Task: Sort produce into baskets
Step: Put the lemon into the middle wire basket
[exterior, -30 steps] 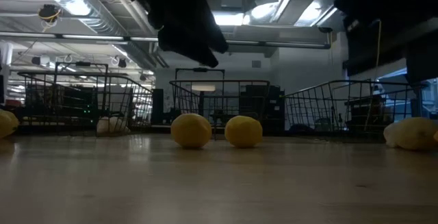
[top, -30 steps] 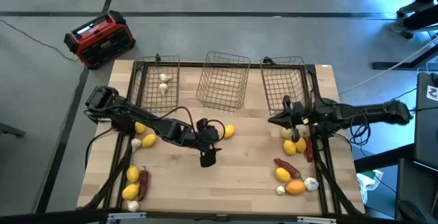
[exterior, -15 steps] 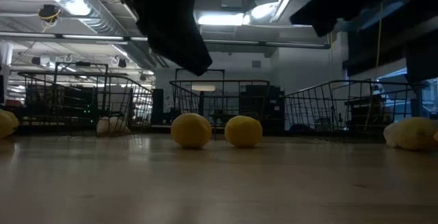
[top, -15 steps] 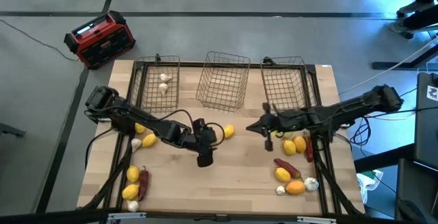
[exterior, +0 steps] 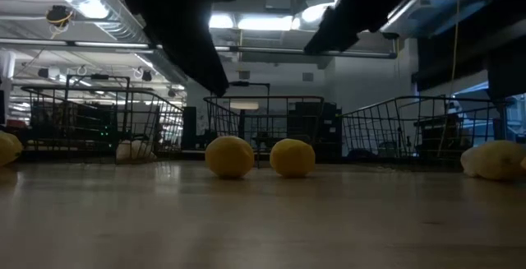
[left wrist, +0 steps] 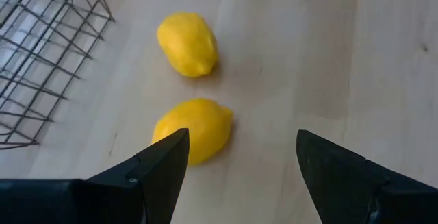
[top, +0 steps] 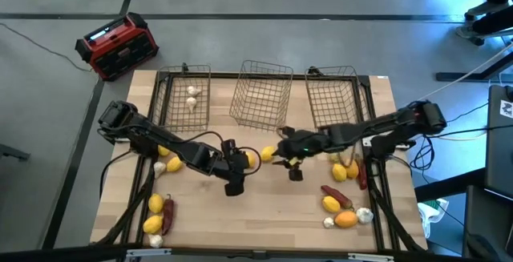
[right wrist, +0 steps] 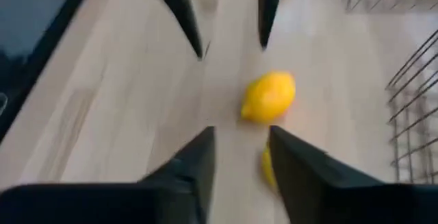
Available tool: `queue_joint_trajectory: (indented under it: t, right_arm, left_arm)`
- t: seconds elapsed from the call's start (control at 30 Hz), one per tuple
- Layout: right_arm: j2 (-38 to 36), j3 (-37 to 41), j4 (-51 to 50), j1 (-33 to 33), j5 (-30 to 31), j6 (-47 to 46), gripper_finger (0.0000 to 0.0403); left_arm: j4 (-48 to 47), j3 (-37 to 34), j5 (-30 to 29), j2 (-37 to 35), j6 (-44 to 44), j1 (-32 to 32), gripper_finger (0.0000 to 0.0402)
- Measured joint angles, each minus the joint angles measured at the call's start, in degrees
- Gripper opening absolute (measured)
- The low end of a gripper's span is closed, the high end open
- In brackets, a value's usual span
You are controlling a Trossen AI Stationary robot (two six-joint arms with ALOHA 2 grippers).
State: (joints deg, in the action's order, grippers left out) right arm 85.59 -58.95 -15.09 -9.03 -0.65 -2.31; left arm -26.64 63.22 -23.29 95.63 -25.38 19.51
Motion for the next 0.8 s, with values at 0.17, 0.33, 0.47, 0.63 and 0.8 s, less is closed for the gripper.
queue_joint_trajectory:
  t: [0.17,0.33,0.47,0.63,0.8]
  right_arm:
    - [8.09,-10.44,-15.09,2.93,-1.11,1.81,0.0261]
    - [13.0,-12.99,-15.86,2.56,0.22,6.21,0.0332]
    - [14.7,-13.23,-15.85,2.66,0.6,7.52,0.0355]
    - [15.69,-13.28,-15.08,2.68,3.98,10.44,0.036]
    - [17.73,-13.28,-13.8,2.68,5.02,13.62,0.036]
  left_arm:
    - [-1.03,0.0,0.04,-1.44,0.09,0.04,0.0266]
    - [-6.11,0.0,-0.9,-4.59,-0.57,0.33,0.0266]
    - [-8.14,-0.19,-2.78,-6.23,-1.14,1.01,0.0266]
    - [-6.67,-4.25,-3.23,-6.25,-3.16,1.09,0.0266]
    - [-2.81,-8.33,-3.68,-6.22,-9.08,1.44,0.0266]
